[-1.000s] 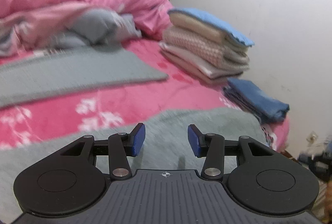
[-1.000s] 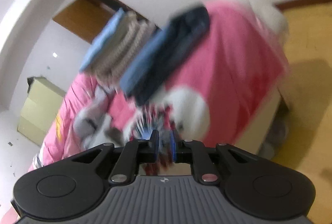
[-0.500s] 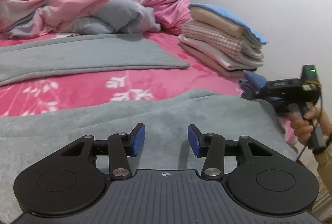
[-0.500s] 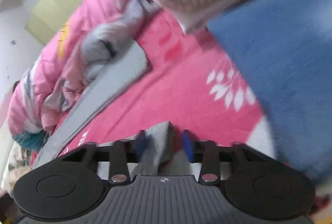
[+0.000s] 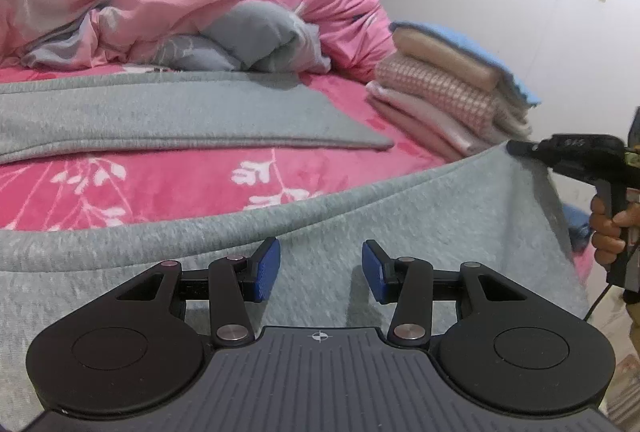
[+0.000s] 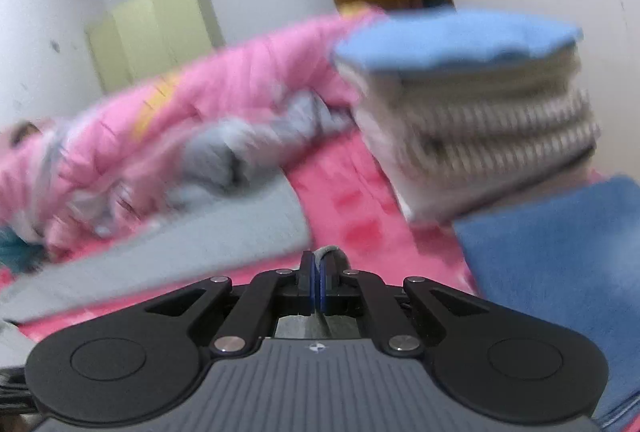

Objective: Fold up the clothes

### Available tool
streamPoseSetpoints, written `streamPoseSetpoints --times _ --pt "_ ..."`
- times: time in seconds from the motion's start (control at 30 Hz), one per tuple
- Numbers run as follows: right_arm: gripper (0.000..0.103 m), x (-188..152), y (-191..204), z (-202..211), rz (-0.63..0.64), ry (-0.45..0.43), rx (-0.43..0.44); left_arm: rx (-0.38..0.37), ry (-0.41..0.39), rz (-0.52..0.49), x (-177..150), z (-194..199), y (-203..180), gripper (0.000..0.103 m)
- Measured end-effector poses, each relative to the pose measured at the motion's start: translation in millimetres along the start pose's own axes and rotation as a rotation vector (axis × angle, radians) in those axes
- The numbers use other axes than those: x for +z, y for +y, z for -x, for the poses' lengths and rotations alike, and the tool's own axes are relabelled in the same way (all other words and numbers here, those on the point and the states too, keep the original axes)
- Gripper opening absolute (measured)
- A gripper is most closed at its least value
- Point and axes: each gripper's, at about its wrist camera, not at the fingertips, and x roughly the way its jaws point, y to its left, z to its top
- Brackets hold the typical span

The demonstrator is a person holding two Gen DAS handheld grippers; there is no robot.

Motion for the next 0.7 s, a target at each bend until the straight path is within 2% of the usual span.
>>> streamPoseSetpoints --times 0.1,0.13,0.2,0.27,0.33,0.4,0.57,0.7 --pt "0.005 -9.5 -32.4 -13.0 -0.114 0.067 -0.135 0.011 0.004 -0.015 -2.0 -0.9 -1.0 0.045" --pt "0.005 -11.3 -43.1 -7.7 -0.171 0.063 -0.126 0.012 0.004 -0.017 -2.0 -0.6 -0.9 0.045" --pt "0.006 -15.9 -57.8 11.9 -0.259 0.037 -0.062 0.014 0.005 -0.014 -1.6 -0.5 -0.1 0.045" --pt "0.015 -23.6 -62.8 39.5 -0.286 0.015 -0.032 0.016 0.002 -0.010 -1.3 -0.2 -0.4 0.045" --pt "0.037 -36.3 -68.3 65.4 -0.317 0.024 -0.004 0.019 -0.002 -0.007 -1.3 0.8 -1.4 0.045" --pt "0.045 -54.1 -76.3 87.6 -0.372 0.053 0.026 0.020 -0.003 0.000 -2.2 2.7 -1.9 0.045" --pt "0.048 -116.4 -105.4 110.4 -0.594 0.182 0.091 0.031 0.007 0.013 -5.7 9.3 -4.3 0.045" --pt "0.050 -161.4 -123.8 106.7 -0.803 0.247 0.211 0.051 0.008 0.015 -6.7 16.2 -8.6 0.045"
